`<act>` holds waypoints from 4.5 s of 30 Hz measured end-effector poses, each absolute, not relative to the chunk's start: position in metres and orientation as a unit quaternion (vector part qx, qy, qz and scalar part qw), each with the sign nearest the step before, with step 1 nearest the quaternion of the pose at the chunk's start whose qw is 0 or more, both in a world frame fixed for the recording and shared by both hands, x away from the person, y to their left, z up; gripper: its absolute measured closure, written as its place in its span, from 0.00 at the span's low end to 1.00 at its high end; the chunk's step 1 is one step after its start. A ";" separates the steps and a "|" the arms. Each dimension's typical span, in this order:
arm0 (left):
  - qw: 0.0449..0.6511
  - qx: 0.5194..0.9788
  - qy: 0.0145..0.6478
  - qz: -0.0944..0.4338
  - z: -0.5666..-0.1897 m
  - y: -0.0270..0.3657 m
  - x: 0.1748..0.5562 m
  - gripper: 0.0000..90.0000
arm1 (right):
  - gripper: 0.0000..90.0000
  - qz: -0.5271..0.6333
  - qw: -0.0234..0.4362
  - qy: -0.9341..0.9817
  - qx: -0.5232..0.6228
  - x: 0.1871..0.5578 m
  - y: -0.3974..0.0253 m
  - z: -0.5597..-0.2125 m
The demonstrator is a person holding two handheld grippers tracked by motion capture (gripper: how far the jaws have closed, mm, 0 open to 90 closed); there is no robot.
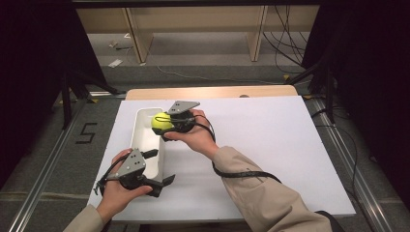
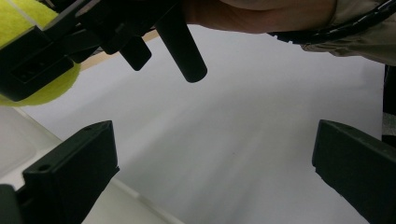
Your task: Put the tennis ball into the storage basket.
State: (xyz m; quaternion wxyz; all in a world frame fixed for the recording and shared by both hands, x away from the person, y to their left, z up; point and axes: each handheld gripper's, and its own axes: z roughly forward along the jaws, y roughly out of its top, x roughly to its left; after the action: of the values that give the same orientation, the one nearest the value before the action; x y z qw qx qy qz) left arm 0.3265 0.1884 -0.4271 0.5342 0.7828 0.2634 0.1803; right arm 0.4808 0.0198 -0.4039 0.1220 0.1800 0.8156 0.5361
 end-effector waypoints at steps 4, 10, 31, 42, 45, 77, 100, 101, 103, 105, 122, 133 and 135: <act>0.534 0.783 0.264 0.180 -0.427 0.188 0.326 0.00 | 0.30 0.536 0.120 0.817 0.177 0.481 0.023 -0.403; 0.534 0.783 0.264 0.181 -0.427 0.188 0.326 0.00 | 0.30 0.534 0.119 0.819 0.172 0.482 0.027 -0.403; 0.534 0.782 0.264 0.181 -0.427 0.189 0.326 0.00 | 0.30 0.526 0.115 0.827 0.161 0.483 0.040 -0.404; 0.534 0.783 0.263 0.181 -0.427 0.188 0.326 0.00 | 0.30 0.522 0.111 0.832 0.154 0.483 0.047 -0.406; 0.535 0.783 0.263 0.181 -0.427 0.188 0.326 0.00 | 0.30 0.520 0.109 0.833 0.153 0.483 0.049 -0.407; 0.536 0.782 0.262 0.181 -0.426 0.188 0.326 0.00 | 0.30 0.514 0.100 0.839 0.145 0.483 0.061 -0.411; 0.534 0.784 0.259 0.184 -0.426 0.188 0.325 0.00 | 0.30 0.505 0.090 0.848 0.134 0.483 0.069 -0.413; 0.534 0.784 0.258 0.184 -0.426 0.188 0.325 0.00 | 0.30 0.504 0.089 0.848 0.135 0.483 0.069 -0.414; 0.534 0.784 0.258 0.183 -0.426 0.188 0.325 0.00 | 0.30 0.504 0.089 0.849 0.134 0.483 0.070 -0.414; 0.534 0.784 0.258 0.183 -0.426 0.188 0.325 0.00 | 0.30 0.502 0.088 0.850 0.133 0.483 0.070 -0.415; 0.534 0.784 0.257 0.182 -0.426 0.188 0.325 0.00 | 0.30 0.495 0.082 0.855 0.128 0.484 0.075 -0.417; 0.534 0.785 0.257 0.182 -0.426 0.187 0.325 0.00 | 0.30 0.491 0.078 0.858 0.129 0.484 0.077 -0.419; 0.535 0.785 0.256 0.182 -0.427 0.187 0.325 0.00 | 0.30 0.490 0.079 0.859 0.128 0.485 0.077 -0.420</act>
State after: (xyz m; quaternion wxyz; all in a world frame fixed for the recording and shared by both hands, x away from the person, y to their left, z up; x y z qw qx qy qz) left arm 0.3253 0.1872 -0.4265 0.5345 0.7846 0.2560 0.1820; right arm 0.4846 0.0768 -0.4196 0.0787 0.1283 0.8588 0.4897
